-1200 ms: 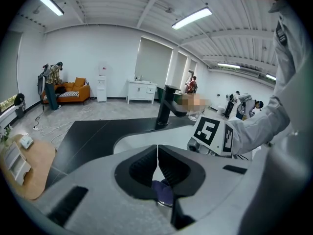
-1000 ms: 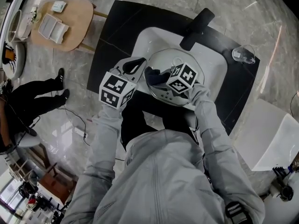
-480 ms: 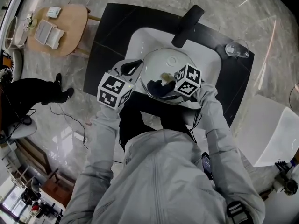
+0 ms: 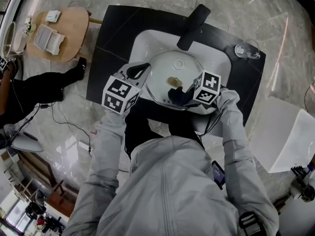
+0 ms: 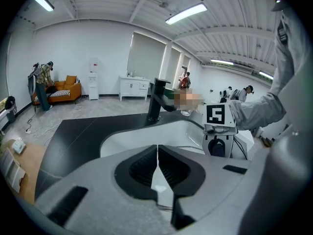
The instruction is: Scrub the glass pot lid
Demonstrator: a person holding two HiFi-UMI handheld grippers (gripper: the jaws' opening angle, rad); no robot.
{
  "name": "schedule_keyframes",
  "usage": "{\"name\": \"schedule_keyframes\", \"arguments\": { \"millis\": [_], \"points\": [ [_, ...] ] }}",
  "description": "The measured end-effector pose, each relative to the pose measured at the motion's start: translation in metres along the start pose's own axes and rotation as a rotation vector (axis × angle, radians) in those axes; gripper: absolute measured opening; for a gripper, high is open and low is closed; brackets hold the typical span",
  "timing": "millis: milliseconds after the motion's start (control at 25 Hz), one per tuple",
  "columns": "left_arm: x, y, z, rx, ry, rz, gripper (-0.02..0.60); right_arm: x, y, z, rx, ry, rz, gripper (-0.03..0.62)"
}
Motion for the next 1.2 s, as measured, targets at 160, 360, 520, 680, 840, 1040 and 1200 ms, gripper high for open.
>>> {"name": "schedule_keyframes", "arguments": {
  "millis": [160,360,520,680,840,1040,1200],
  "points": [
    [-0.001,0.004,0.002,0.013,0.002,-0.003,0.029,0.018,-0.007,0.017,0.055,0.055,-0.044,0.067],
    [0.000,0.005,0.002,0.016,0.002,-0.009,0.029,0.038,-0.014,0.044,0.156,0.123,-0.109,0.067],
    [0.002,0.006,0.001,0.015,-0.005,-0.011,0.029,0.045,-0.017,0.061,0.221,0.161,-0.142,0.067],
    [0.004,0.006,0.002,0.018,-0.011,-0.014,0.029,0.053,-0.023,0.082,0.320,0.189,-0.178,0.067],
    [0.006,0.005,0.001,0.018,-0.017,-0.015,0.029,0.058,-0.030,0.114,0.443,0.245,-0.167,0.067],
    [0.012,0.008,0.000,0.024,-0.028,-0.024,0.029,0.057,-0.037,0.158,0.597,0.343,-0.121,0.067],
    [0.017,0.007,-0.002,0.026,-0.038,-0.033,0.029,0.044,-0.032,0.175,0.644,0.358,-0.110,0.067]
  ]
}}
Point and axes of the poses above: the fingertips, and each gripper's own axes: y forward along the fingers, z to its right, x out of its underside, the point moved 2 cm from there along -y, backward along the fingers, and after that the axes turned 14 degrees about x, right-handed, at the moved point
